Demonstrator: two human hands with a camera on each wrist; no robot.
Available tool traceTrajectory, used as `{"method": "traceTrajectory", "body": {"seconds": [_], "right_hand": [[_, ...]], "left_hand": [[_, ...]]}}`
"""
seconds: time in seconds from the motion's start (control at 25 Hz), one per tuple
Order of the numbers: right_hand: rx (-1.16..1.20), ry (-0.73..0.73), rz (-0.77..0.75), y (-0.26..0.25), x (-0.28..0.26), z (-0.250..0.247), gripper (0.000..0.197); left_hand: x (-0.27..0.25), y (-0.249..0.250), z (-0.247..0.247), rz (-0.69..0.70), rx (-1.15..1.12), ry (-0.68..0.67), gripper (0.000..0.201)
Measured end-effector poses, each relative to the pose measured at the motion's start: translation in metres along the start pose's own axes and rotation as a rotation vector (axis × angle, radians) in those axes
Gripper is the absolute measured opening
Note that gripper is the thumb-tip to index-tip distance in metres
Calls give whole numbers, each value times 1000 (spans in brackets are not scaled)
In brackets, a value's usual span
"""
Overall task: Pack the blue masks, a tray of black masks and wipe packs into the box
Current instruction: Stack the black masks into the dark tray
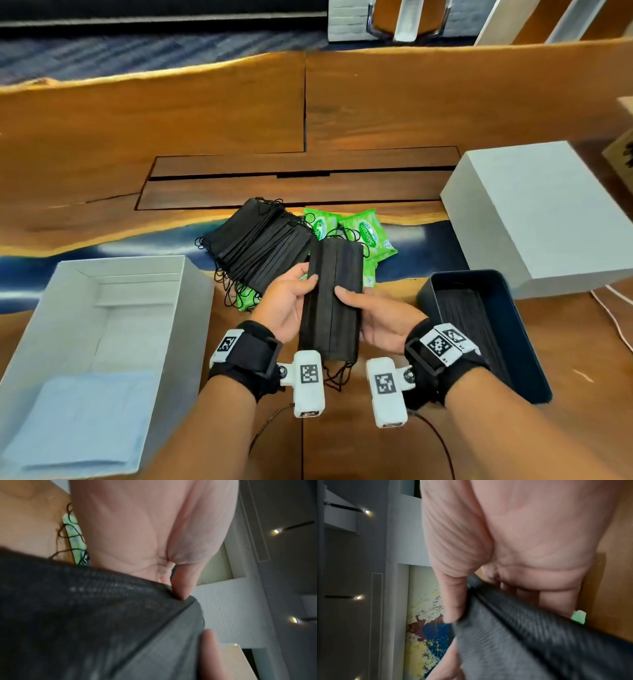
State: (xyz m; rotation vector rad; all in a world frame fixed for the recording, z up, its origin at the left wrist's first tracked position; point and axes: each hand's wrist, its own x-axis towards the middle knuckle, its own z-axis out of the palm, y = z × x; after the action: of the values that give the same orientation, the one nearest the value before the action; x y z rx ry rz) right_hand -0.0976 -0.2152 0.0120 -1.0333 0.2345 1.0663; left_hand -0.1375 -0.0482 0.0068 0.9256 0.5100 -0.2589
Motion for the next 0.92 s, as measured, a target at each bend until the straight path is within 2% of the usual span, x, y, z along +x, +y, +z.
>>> {"method": "traceTrajectory", "body": {"seconds": [0.12,0.24,0.32,0.4,0.48,0.6,0.76,0.92], "right_hand": [[-134,177,-134,5,3,6,32],[-293,358,-222,9,4,14,19],[-321,413,-244,12,3,15,20],[-361,431,-240,16,3,13,19],[-399,439,-224,20,3,13,21],[-324,405,-174,24,1,21,27],[-159,291,-140,23,-3,37,25],[-165,264,-150,17,0,45,26]], "left_hand": [[-5,-8,0,0,97,120,26],[-5,-16,-1,-37,173,238,53],[-8,-16,-4,-55,150,258,50],[-15,-12,-6,-74,119,243,35],[-18,-10,-10,-64,113,231,31],[-21,-8,-10,-29,146,237,29],[-21,-7,-5,-55,195,238,40],[-17,-8,-3,-40,224,258,51]]}}
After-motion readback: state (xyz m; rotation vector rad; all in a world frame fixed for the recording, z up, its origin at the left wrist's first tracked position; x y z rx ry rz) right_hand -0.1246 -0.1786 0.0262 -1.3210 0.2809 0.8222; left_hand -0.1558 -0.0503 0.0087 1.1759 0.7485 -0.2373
